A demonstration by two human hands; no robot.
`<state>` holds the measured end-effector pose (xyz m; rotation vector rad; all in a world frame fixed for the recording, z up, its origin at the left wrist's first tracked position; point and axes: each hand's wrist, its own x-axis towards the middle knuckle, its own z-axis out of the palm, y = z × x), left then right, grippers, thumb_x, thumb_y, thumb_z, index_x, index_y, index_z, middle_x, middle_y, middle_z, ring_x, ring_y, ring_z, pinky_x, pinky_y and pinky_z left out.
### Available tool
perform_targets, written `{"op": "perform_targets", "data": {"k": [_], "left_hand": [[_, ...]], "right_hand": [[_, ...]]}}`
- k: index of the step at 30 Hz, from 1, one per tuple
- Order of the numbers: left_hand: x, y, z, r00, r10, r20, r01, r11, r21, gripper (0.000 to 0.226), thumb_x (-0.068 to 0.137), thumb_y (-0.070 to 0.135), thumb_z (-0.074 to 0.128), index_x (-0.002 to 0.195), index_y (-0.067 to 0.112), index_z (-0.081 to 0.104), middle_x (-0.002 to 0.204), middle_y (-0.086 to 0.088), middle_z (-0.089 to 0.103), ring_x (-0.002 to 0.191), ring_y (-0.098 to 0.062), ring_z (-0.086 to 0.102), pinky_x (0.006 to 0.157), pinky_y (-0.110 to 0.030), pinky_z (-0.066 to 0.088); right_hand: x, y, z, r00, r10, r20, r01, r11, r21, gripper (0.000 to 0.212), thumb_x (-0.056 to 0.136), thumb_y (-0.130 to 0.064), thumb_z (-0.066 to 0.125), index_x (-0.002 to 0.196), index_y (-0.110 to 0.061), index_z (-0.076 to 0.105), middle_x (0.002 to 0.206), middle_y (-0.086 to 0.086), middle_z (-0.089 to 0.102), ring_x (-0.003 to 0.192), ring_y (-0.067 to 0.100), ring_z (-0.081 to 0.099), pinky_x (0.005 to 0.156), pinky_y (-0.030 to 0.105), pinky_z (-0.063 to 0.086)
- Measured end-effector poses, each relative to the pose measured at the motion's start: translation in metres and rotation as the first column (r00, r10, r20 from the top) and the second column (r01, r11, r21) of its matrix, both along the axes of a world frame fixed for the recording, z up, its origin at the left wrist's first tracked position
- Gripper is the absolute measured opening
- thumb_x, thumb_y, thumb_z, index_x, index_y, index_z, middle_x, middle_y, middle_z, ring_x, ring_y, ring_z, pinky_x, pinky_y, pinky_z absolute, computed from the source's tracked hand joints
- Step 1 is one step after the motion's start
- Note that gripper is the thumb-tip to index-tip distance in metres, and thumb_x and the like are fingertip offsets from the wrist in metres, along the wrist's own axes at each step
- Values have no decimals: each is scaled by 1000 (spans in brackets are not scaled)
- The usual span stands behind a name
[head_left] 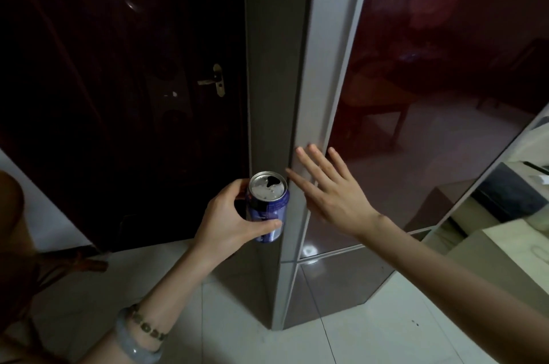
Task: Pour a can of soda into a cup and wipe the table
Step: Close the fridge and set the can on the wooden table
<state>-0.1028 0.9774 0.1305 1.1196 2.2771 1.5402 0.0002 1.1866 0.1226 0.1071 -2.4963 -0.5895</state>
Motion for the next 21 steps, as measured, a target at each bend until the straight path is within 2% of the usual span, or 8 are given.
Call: {"op": "perform_targets", "data": {"k": [3,5,7,9,12,14,18,21], "left_hand": [[7,0,4,999,-38,-9,38,999,13,55,46,40,84,94,31,60,91,16,67,90,4,60,75,-10,43],[11,0,6,997,-77,-4,77,996,38,56,46,37,85,96,32,60,93,16,67,91,4,60,76,-8,42],[15,-1,5,991,-134,4,133,990,54,57,46,39,84,97,30,61,94,15,67,92,2,61,77,-10,43],[21,-1,5,982,-191,-3,191,980,54,59,47,42,83,100,28,61,95,16,67,94,1,61,79,-13,45],[33,-1,5,966,-259,-21,260,964,49,62,46,46,83,101,29,61,97,18,66,96,2,59,83,-16,45],[43,-1,4,952,-304,-26,304,951,48,63,46,47,83,102,30,61,98,18,66,97,3,59,84,-15,44],[64,-2,-1,916,-401,-26,402,914,58,66,46,46,83,105,26,61,101,14,66,99,1,59,86,-18,45],[84,-2,-3,873,-486,-36,487,872,51,62,49,31,90,103,30,58,101,20,63,97,10,56,82,-7,40]], "right_hand": [[17,-12,0,996,48,69,-23,946,-323,62,79,-13,47,140,-11,41,153,21,21,144,33,14,117,43,15],[31,-25,0,994,57,89,7,807,-591,60,78,-6,43,137,-10,45,153,16,25,144,25,17,117,28,15],[44,-41,-3,990,39,134,96,506,-857,58,78,3,45,133,-15,51,149,8,36,139,14,26,114,17,18],[55,-60,-8,985,20,173,171,96,-981,59,73,4,44,126,-22,52,137,3,48,132,13,39,114,29,28],[72,-82,-15,986,-20,166,146,-379,-914,68,56,-2,37,122,-3,54,125,16,58,121,32,52,105,42,41],[84,-94,-15,983,-39,182,128,-568,-813,64,56,-1,43,119,2,57,118,24,62,113,40,55,102,43,43],[117,-113,-11,985,-77,153,54,-709,-703,65,59,-1,45,124,7,53,121,28,59,115,39,56,99,37,47],[150,-125,-7,982,-126,143,-5,-766,-642,55,68,-3,44,122,3,55,119,24,62,106,30,62,92,30,51]]}}
